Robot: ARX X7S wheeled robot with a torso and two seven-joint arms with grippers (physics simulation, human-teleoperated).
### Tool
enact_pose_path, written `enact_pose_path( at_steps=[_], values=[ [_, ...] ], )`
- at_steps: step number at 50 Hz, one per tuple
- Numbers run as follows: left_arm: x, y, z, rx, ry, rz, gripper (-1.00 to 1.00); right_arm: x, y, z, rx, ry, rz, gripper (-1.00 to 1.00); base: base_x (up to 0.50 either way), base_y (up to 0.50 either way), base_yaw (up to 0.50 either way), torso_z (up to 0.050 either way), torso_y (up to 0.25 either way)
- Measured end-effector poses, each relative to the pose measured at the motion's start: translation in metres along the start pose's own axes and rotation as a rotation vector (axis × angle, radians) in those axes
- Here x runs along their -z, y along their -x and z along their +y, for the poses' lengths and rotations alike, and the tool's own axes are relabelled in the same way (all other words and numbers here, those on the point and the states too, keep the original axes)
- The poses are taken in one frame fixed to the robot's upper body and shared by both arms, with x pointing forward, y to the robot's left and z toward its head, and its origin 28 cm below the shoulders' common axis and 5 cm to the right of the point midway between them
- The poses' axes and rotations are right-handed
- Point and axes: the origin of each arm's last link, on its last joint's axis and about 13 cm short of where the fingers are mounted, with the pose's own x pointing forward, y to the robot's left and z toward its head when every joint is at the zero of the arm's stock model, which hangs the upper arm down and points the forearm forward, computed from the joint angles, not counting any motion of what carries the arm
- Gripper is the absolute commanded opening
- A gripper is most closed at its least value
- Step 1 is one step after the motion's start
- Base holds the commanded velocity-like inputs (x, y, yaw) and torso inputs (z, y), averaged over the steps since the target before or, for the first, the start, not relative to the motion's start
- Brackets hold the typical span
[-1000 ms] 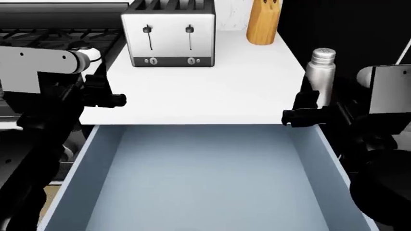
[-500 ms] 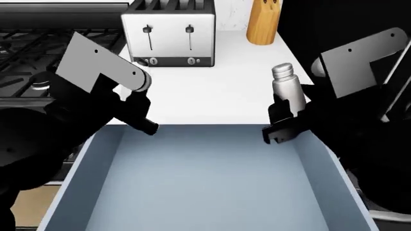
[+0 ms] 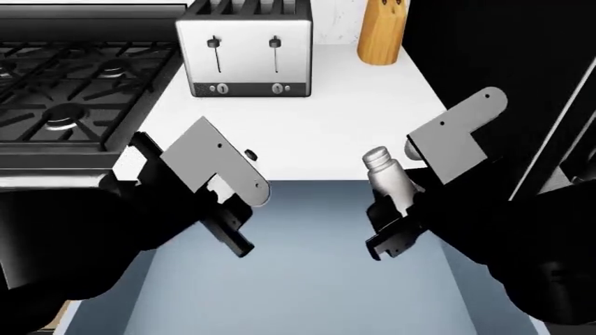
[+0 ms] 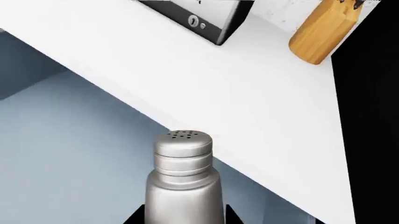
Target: Pick and place the shaker into the drawer. Then close the cabinet.
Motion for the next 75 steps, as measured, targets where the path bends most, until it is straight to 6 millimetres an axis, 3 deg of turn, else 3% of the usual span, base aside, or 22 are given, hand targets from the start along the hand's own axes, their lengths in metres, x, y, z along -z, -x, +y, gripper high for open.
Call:
enact_pose_path(
  at_steps=[38,75],
  values=[
    [0.035,-0.027,-0.022,0.094,-0.024,0.129,-1.00,0.027,-0.028,0.007,-0.098,0.018,0.101,-1.00,0.00,0.00,0.00,0.000,0.001],
    [0.051,-0.041,-0.033,0.131,-0.035,0.196,-1.00,0.045,-0.050,0.017,-0.172,0.027,0.187,-1.00,0.00,0.00,0.00,0.000,0.001]
  ],
)
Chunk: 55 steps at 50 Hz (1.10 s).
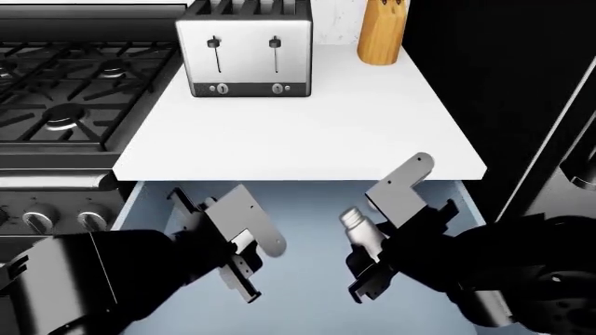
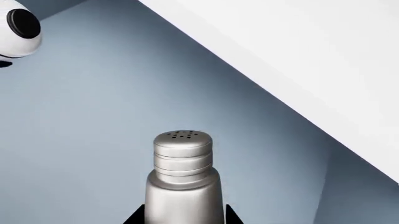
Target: Pick and place the shaker into the drawer. Then close the cabinet.
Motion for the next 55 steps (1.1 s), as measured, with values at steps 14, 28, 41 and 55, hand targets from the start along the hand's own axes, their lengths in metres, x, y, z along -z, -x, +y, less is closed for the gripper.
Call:
enact_pose_path(
  at_steps=[14,28,41,55],
  values=[
    [0.005,-0.005,-0.005,0.015,-0.003,0.016,-1.00,0.006,-0.009,0.002,-0.020,-0.006,0.011,-1.00,0.00,0.00,0.00,0.000,0.001],
    [0.010,-0.010,-0.010,0.034,-0.003,0.032,-1.00,0.013,-0.018,0.005,-0.040,-0.010,0.027,-1.00,0.00,0.00,0.00,0.001,0.001],
    [0.015,-0.016,-0.014,0.055,-0.006,0.055,-1.00,0.016,-0.023,0.007,-0.054,-0.010,0.042,-1.00,0.00,0.00,0.00,0.000,0.001],
    [0.019,-0.020,-0.018,0.068,-0.010,0.073,-1.00,0.019,-0.029,0.010,-0.067,-0.009,0.058,-1.00,0.00,0.00,0.00,0.000,0.001]
  ],
)
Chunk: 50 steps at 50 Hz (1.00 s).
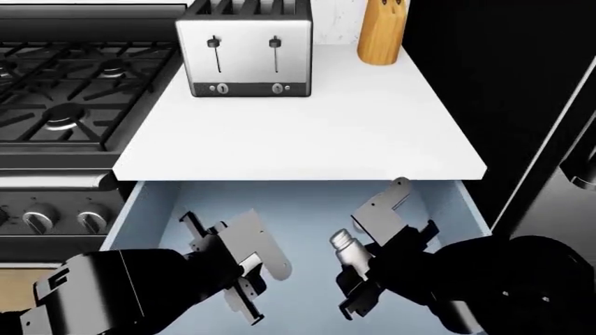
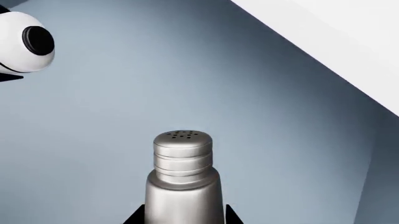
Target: Pick and place the shaker into the drawer. Then close the cabinet.
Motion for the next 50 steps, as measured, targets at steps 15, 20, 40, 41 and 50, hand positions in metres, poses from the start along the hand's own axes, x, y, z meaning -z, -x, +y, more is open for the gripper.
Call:
enact_pose_path(
  at_steps=[15,20,40,41,50],
  values=[
    [0.003,-0.007,-0.004,0.013,-0.001,0.018,-1.00,0.007,-0.010,0.001,-0.018,-0.006,0.016,-1.00,0.00,0.00,0.00,0.001,0.000],
    [0.004,-0.009,-0.005,0.017,-0.002,0.024,-1.00,0.008,-0.013,0.002,-0.022,-0.009,0.019,-1.00,0.00,0.00,0.00,0.000,0.002],
    [0.009,-0.016,-0.011,0.035,-0.008,0.049,-1.00,0.015,-0.022,0.004,-0.039,-0.014,0.034,-1.00,0.00,0.00,0.00,0.001,0.001],
    [0.010,-0.017,-0.011,0.036,-0.008,0.050,-1.00,0.015,-0.023,0.004,-0.040,-0.014,0.035,-1.00,0.00,0.00,0.00,0.000,0.000],
    [0.012,-0.019,-0.012,0.041,-0.007,0.055,-1.00,0.016,-0.026,0.005,-0.046,-0.012,0.044,-1.00,0.00,0.00,0.00,0.000,0.000]
  ],
)
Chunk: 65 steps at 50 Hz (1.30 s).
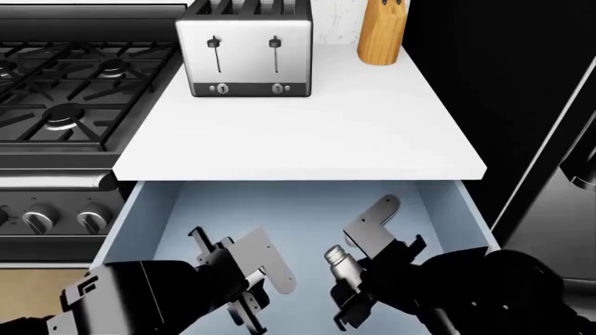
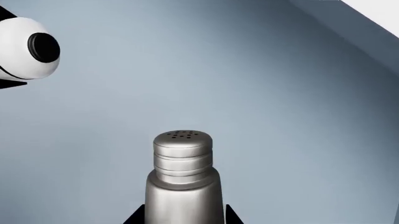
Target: Pick and place the shaker into the drawer. Then close the cabinet.
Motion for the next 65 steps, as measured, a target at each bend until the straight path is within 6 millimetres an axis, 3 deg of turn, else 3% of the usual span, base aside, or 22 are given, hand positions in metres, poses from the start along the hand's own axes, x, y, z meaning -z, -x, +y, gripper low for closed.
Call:
enact_pose_path(
  at_steps=[65],
  values=[
    [0.007,-0.008,-0.005,0.016,-0.001,0.030,-1.00,0.010,-0.021,0.004,-0.039,0.000,0.054,-1.00,0.00,0.00,0.00,0.000,0.001]
  ],
)
